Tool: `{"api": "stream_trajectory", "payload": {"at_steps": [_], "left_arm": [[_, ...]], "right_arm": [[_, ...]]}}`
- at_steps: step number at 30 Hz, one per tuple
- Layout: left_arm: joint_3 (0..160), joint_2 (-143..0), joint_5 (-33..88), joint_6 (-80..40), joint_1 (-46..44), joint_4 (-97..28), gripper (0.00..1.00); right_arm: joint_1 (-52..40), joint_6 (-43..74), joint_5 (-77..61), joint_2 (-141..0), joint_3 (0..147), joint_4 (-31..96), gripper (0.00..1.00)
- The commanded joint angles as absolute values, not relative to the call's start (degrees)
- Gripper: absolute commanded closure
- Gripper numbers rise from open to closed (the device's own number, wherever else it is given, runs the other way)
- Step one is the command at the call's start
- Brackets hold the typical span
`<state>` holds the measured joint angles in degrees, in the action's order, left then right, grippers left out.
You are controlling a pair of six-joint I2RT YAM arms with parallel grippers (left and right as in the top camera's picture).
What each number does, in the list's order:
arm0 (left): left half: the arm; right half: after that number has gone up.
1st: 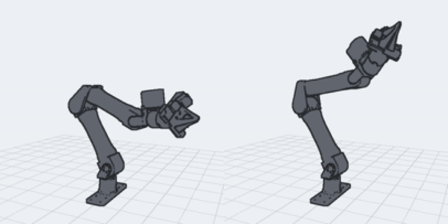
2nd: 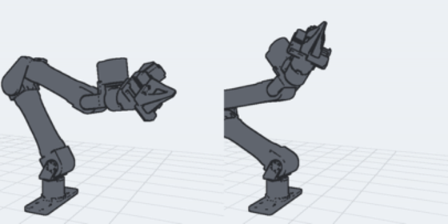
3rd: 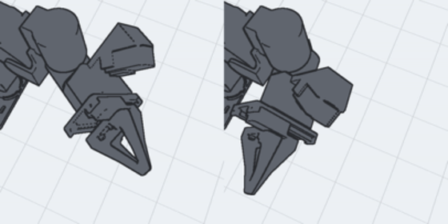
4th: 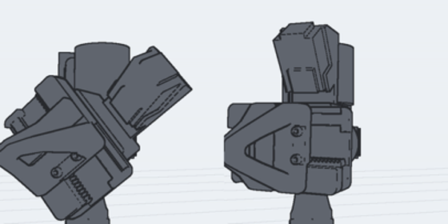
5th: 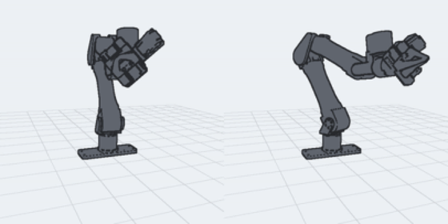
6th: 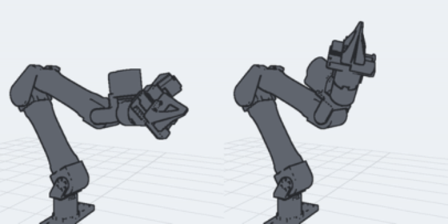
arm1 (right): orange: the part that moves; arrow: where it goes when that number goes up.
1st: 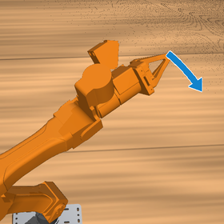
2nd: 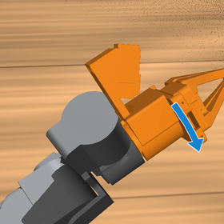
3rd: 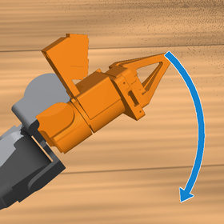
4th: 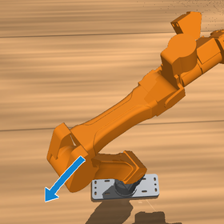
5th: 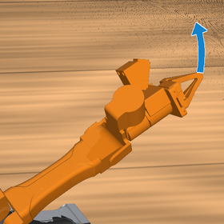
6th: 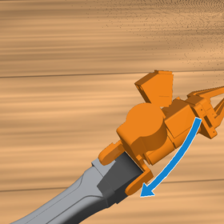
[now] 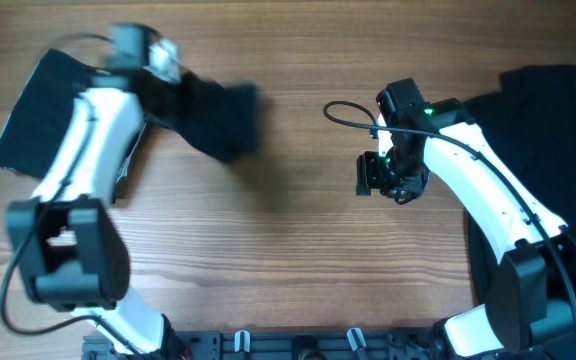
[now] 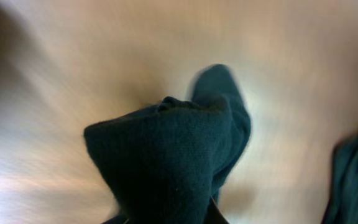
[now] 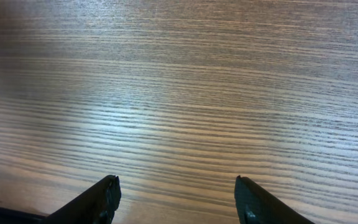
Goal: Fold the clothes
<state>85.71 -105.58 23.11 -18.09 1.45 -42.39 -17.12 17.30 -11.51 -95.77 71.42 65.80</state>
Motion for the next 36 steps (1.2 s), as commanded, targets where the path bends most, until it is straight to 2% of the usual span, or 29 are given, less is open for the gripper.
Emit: {"api": "stream_trajectory", "payload": {"at_steps": [1, 5, 11, 12, 13, 14, 19, 22, 24, 29, 31, 33, 36], "left_arm": [[90.8, -103.4, 22.7, -16.9, 13.0, -40.5, 0.92], [90.8, -103.8, 22.6, -16.9, 25.9, -39.7, 0.91], [90.8, -104.3, 22.5, -16.9, 39.4, -40.1, 0.87], [90.8, -104.3, 22.5, -16.9, 40.8, -40.1, 0.69], [90.8, -104.3, 22.4, -16.9, 41.7, -40.3, 0.43], [90.8, -104.3, 22.4, -16.9, 42.3, -40.4, 0.0], [90.8, -104.3, 21.0, -16.9, 42.8, -41.4, 0.0], [90.8, -104.3, 21.0, -16.9, 40.3, -42.7, 0.0], [90.8, -104.3, 21.0, -16.6, 36.1, -43.4, 0.0], [90.8, -104.3, 19.7, -12.0, 16.1, -43.9, 0.0], [90.8, -104.3, 14.3, -11.9, 8.7, -45.9, 0.0], [90.8, -104.3, 10.3, -12.0, 2.5, -52.0, 0.0], [90.8, -104.2, 7.3, -12.6, -1.6, -64.0, 0.0]], "right_arm": [[-17.0, 16.5, -10.9, -94.5, 72.4, 65.4, 0.36], [-17.0, 16.5, -10.9, -94.5, 72.4, 64.9, 0.36], [-17.0, 16.5, -10.9, -94.5, 72.4, 64.7, 0.36], [-17.0, 16.5, -10.9, -94.5, 72.4, 64.7, 0.36], [-17.0, 16.5, -10.9, -94.5, 72.4, 64.6, 0.36], [-17.0, 16.5, -10.9, -94.5, 72.4, 64.5, 0.36], [-17.0, 16.5, -10.9, -94.5, 72.4, 63.5, 0.31], [-17.0, 16.5, -11.8, -94.5, 72.4, 61.0, 0.24], [-17.0, 16.5, -13.9, -94.5, 72.4, 57.0, 0.2], [-14.7, 17.9, -17.4, -94.5, 72.7, 43.7, 0.13], [-11.0, 14.5, -15.9, -94.5, 74.7, 44.9, 0.11], [-6.5, 10.0, -15.9, -94.5, 79.4, 51.8, 0.07], [-3.1, 7.6, -15.8, -92.7, 83.5, 59.5, 0.04]]}}
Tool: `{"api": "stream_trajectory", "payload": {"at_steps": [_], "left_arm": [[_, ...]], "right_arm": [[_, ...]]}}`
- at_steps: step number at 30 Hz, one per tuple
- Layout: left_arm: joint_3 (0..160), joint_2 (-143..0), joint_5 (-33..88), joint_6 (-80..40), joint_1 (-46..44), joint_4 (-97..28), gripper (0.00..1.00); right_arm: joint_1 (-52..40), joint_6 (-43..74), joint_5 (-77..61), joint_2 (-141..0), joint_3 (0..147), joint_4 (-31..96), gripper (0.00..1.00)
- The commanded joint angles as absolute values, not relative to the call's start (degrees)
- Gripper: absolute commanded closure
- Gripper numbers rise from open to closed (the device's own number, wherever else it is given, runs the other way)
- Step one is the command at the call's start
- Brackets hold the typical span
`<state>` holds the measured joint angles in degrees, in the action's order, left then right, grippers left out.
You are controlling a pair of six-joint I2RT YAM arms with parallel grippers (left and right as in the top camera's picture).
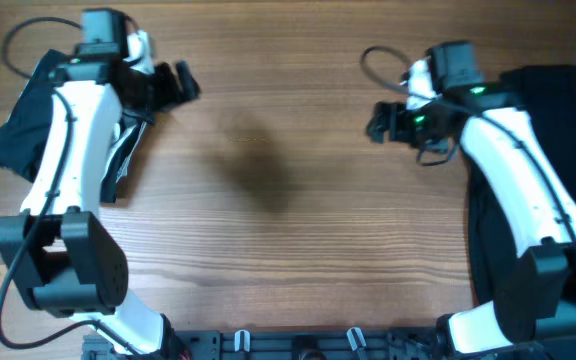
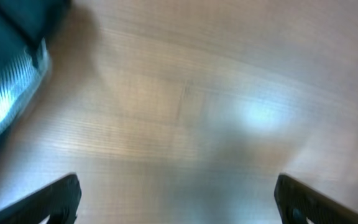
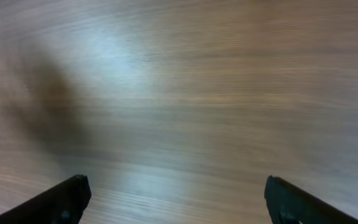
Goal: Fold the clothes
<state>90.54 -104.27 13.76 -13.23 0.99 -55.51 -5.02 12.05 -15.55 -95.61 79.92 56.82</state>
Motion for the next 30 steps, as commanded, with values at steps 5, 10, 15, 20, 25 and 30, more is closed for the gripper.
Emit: {"api": "stream_trajectory", "payload": {"at_steps": [5, 10, 15, 20, 25, 30], "left_arm": [[89.6, -100.3, 7.4, -13.3, -1.5, -72.9, 0.0], [76.4, -82.0, 7.4, -13.0, -1.5, -61.8, 0.0], [52.4, -50.5, 7.1, -13.3, -1.4, -45.1, 0.0], [47.6, -33.0, 7.2, -13.3, -1.4, -44.2, 0.0], [47.6, -27.6, 7.2, -13.3, -1.4, -44.8, 0.0], [47.6, -27.8, 7.2, -13.3, -1.4, -44.8, 0.0]], "right_arm": [[-2.8, 7.7, -9.4, -82.9, 83.2, 62.1, 0.0], [-2.8, 8.2, -6.7, -66.3, 76.8, 55.7, 0.0], [-2.8, 12.2, -2.3, -47.3, 64.1, 52.1, 0.0], [-2.8, 12.2, -2.3, -41.8, 60.6, 56.2, 0.0], [-2.8, 12.2, -2.3, -43.4, 60.6, 57.3, 0.0], [-2.8, 12.2, -2.3, -46.0, 60.6, 57.3, 0.0]]}}
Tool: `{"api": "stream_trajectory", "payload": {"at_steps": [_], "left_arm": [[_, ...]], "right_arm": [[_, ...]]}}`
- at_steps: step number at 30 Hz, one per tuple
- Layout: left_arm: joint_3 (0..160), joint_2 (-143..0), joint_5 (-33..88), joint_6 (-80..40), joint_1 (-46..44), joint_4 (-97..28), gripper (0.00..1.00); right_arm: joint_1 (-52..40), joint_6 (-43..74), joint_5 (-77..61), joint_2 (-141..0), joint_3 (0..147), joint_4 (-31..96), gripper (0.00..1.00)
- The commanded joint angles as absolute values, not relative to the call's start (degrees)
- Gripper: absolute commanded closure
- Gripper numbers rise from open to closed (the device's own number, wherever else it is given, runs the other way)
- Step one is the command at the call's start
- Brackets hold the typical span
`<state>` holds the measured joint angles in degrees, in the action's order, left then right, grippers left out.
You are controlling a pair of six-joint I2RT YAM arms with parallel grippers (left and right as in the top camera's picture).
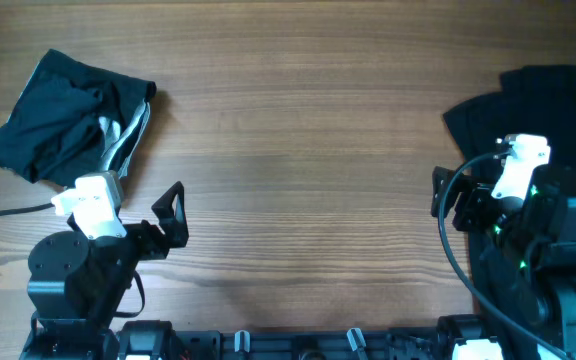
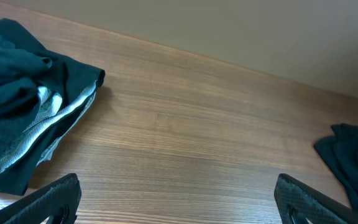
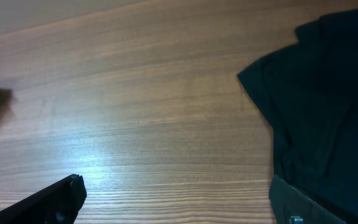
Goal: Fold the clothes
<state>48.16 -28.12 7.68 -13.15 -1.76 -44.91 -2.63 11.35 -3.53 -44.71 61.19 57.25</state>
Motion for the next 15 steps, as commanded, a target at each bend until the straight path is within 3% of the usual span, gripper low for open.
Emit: {"api": "stream_trajectory", "payload": {"at_steps": [1, 5, 8, 15], "left_arm": [[47.6, -27.8, 7.2, -13.3, -1.4, -44.8, 0.0], [47.6, -27.8, 7.2, -13.3, -1.4, -44.8, 0.0], [47.6, -27.8, 7.2, -13.3, -1.4, -44.8, 0.0], [47.6, -27.8, 7.2, -13.3, -1.4, -44.8, 0.0]], "right_arm": [[-2.8, 12.0, -2.3, -46.7, 60.6, 57.9, 0.0], [-2.8, 11.6, -0.2, -46.1, 60.1, 58.0, 0.0], [-2.8, 10.4, -0.2, -39.2, 55.6, 49.4, 0.0], [-2.8, 10.5, -0.4, -9.7, 31.7, 33.1, 0.0]]}}
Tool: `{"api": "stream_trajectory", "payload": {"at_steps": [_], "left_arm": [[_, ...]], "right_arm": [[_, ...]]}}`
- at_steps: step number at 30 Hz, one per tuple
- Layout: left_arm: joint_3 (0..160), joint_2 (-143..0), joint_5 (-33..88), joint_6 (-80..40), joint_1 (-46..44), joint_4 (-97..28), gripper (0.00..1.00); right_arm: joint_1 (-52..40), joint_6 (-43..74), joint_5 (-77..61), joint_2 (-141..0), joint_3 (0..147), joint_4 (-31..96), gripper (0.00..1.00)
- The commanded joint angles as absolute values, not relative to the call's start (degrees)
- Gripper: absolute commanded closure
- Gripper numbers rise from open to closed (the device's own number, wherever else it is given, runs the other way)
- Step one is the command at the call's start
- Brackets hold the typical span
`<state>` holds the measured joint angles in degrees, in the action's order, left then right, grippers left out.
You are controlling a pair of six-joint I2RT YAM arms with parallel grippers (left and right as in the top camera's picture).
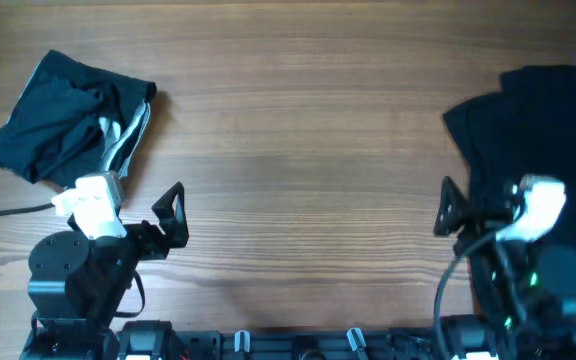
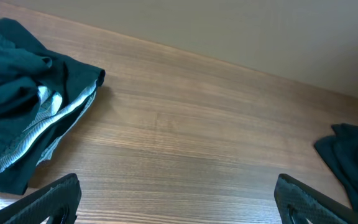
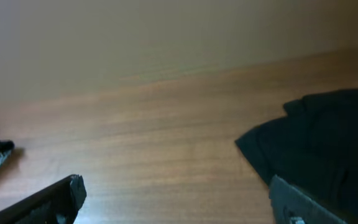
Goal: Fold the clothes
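A dark folded garment with a striped lining (image 1: 68,125) lies at the table's far left, also in the left wrist view (image 2: 27,118). A pile of dark clothes (image 1: 528,130) covers the right side, its edge showing in the right wrist view (image 3: 316,143). My left gripper (image 1: 173,215) is drawn back near the front edge, open and empty (image 2: 178,202). My right gripper (image 1: 446,210) sits low at the front right, open and empty (image 3: 179,202), over the dark pile's near part.
The bare wooden table (image 1: 298,150) stretches between the two heaps. The arm bases and a mounting rail (image 1: 298,345) line the front edge.
The right arm has drawn further back toward the front edge and its camera now looks more level across the table. The left arm and both garments are unchanged.
My left gripper held a dark garment over the table's left part while the right hung open mid-table. Then the left was open beside the garment at far left, the right near the pile. Both arms have since pulled back to the front edge.
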<state>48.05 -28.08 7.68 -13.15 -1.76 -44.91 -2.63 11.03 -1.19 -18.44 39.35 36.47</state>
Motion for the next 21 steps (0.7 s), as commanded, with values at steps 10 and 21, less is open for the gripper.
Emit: {"api": "stream_trajectory", "payload": {"at_steps": [10, 21], "left_arm": [[47.6, -27.8, 7.2, -13.3, -1.4, -44.8, 0.0], [47.6, -27.8, 7.2, -13.3, -1.4, -44.8, 0.0]], "right_arm": [[-2.8, -5.9, -11.9, -0.2, 5.0, 2.5, 0.0], [-2.8, -6.0, -8.8, -0.2, 0.6, -1.4, 0.0]]}}
